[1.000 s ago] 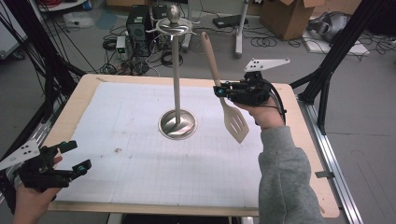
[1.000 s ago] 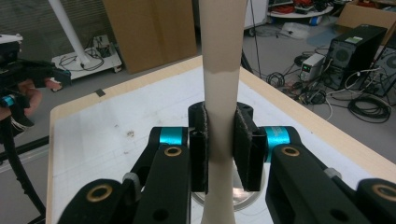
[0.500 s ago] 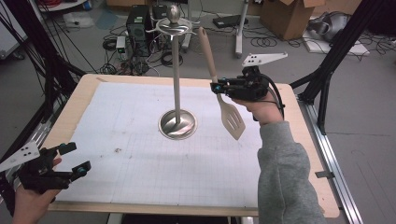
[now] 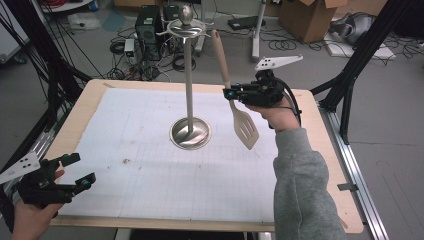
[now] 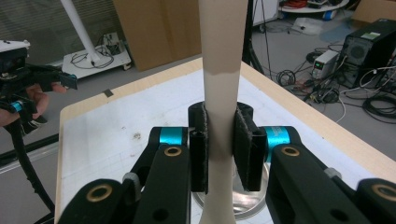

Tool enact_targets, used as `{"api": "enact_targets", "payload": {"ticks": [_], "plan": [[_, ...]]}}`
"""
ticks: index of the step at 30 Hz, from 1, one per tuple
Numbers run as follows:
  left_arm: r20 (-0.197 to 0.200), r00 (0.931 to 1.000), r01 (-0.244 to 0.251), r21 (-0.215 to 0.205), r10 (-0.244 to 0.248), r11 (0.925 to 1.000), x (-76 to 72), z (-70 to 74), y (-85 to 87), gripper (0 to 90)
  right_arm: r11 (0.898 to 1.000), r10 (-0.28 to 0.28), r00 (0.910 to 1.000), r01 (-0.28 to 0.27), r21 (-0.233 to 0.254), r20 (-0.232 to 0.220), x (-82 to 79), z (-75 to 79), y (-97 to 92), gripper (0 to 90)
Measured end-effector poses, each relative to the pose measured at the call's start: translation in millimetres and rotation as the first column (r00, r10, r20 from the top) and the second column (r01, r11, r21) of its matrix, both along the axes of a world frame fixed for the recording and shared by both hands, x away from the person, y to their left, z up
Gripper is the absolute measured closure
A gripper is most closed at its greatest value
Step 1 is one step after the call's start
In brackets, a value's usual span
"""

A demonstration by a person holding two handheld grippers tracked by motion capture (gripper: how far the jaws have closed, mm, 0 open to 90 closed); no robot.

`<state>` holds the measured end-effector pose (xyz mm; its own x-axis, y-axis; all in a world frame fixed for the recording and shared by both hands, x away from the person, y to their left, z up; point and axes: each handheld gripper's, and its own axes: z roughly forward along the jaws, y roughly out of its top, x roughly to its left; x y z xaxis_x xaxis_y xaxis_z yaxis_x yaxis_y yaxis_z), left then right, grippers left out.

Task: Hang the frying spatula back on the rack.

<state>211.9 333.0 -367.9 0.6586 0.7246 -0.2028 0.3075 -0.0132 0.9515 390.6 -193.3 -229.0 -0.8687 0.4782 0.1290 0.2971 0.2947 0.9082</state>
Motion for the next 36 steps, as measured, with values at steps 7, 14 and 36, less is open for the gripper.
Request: {"api": "enact_targets", "payload": {"ticks": [7, 14, 36], "plan": [[0.001, 1.0000, -0.003, -0.002, 0.003, 1.0000, -1.2, 0.2, 1.2, 2.4, 1.000, 0.007, 1.0000, -0.007, -0.007, 0.000, 1.4, -1.7, 4.4, 78.0], [0.000, 1.0000, -0.005, 0.002, 0.005, 1.0000, -1.2, 0.0, 0.8, 2.4, 1.000, 0.008, 1.0000, -0.008, -0.008, -0.001, 2.5, -2.7, 7.5, 78.0], [-0.002, 0.9999, -0.012, 0.003, 0.012, 0.9999, -4.2, -0.2, 4.1, 2.4, 1.000, 0.009, 0.9999, -0.010, -0.020, -0.014, 8.1, -6.8, 22.0, 78.0]]}}
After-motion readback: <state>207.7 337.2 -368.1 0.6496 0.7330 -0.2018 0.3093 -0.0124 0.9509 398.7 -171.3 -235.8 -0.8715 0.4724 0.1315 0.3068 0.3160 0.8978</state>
